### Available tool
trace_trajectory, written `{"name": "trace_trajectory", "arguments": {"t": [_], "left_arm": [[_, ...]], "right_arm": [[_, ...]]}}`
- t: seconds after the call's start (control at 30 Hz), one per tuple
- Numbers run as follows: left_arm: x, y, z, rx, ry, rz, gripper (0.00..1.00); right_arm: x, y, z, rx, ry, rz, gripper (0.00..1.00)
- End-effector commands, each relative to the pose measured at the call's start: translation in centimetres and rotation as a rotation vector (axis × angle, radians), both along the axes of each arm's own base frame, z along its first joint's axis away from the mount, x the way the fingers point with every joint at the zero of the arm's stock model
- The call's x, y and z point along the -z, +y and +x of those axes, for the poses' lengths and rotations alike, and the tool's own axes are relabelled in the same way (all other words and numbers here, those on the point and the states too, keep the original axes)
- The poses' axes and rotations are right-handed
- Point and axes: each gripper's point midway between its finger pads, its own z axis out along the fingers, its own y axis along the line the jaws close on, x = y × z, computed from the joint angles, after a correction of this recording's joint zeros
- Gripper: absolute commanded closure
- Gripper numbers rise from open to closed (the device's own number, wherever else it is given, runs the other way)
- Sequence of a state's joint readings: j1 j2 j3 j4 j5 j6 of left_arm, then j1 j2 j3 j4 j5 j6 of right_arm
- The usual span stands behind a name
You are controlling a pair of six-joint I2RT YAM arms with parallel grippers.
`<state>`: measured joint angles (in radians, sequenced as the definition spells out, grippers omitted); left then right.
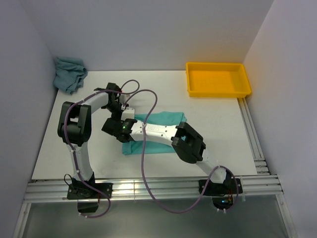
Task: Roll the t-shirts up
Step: Roll the tshirt
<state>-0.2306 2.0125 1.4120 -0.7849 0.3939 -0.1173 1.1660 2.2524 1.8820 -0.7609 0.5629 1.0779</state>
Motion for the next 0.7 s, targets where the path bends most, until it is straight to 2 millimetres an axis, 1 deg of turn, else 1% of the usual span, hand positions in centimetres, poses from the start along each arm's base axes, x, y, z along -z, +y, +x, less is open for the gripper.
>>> {"name": "trace_trajectory", "arguments": {"t": [0.0, 0.1, 0.27, 0.67], "left_arm": [[-1.2, -0.1, 0.7, 0.016, -0.035, 0.011, 0.64], [-1.2, -0.1, 0.8, 0.018, -0.036, 0.015, 0.63], [-1.2, -0.2, 0.8, 0.018, -0.033, 0.017, 0.63], [-1.1, -0.2, 0.9, 0.02, -0.028, 0.023, 0.62]], "right_arm": [[-2.0, -0.6, 1.7, 0.022, -0.074, -0.051, 0.49], [-1.5, -0.3, 1.9, 0.013, -0.075, -0.058, 0.49], [-1.9, -0.1, 2.0, 0.012, -0.091, -0.052, 0.5], [0.6, 0.4, 1.6, -0.001, -0.059, -0.072, 0.5]]}}
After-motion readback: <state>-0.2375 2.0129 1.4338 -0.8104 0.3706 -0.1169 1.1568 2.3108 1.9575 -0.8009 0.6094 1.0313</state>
